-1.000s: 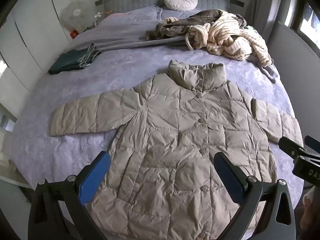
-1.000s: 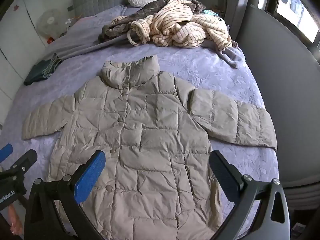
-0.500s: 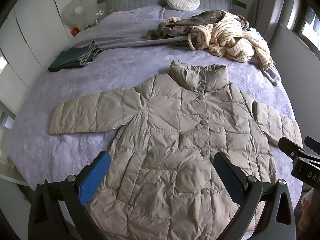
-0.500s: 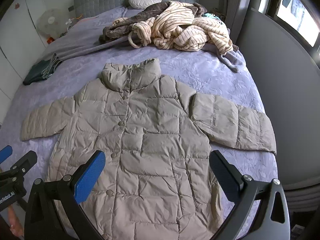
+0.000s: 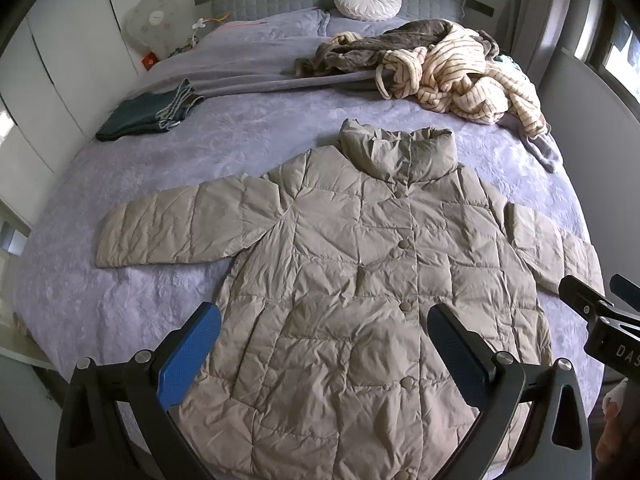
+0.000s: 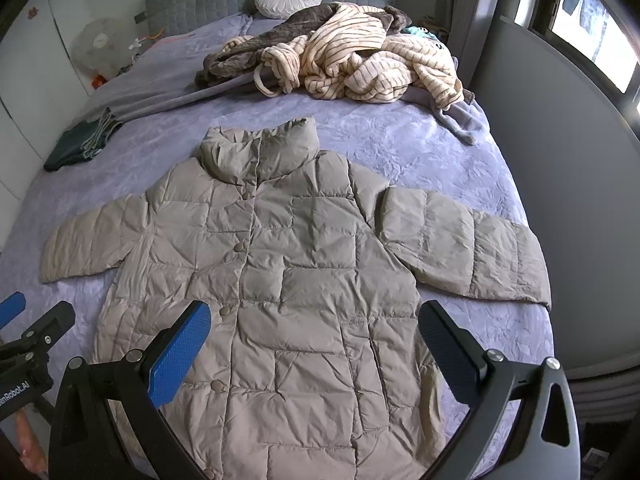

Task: Fold large clothes

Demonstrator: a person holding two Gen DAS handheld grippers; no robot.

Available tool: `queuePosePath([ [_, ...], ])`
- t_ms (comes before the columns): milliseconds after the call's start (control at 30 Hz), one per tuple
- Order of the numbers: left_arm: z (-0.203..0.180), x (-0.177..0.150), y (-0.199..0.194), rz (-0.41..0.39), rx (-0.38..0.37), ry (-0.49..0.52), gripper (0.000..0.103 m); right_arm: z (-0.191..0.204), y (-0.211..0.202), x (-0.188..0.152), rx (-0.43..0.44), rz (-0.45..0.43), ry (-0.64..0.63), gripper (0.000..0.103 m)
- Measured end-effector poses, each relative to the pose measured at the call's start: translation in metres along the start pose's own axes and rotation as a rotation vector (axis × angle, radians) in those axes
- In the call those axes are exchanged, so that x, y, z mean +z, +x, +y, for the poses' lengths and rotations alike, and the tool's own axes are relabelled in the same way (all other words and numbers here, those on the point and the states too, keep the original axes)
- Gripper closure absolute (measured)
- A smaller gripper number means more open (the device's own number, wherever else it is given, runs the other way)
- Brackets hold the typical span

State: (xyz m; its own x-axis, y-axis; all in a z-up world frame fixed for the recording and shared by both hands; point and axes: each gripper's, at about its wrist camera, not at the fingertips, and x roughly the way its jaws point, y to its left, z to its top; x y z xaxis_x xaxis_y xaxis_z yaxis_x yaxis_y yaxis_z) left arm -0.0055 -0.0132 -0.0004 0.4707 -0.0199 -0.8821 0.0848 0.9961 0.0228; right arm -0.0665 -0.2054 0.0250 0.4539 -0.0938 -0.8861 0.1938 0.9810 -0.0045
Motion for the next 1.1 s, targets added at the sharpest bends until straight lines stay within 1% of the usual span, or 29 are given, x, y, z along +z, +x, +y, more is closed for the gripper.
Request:
queuePosePath([
  [667,0.0,0.002,0.0,-0.001,-0.004,0.002,0.0,0.001,-0.001,0.0,-0.002,-0.003,0.003,0.0],
  [1100,-0.012,0.004,0.004,0.0,-0.013,0.005,0.0,0.0,-0.002,-0.001,-0.003,-0.005,0.002,0.0],
])
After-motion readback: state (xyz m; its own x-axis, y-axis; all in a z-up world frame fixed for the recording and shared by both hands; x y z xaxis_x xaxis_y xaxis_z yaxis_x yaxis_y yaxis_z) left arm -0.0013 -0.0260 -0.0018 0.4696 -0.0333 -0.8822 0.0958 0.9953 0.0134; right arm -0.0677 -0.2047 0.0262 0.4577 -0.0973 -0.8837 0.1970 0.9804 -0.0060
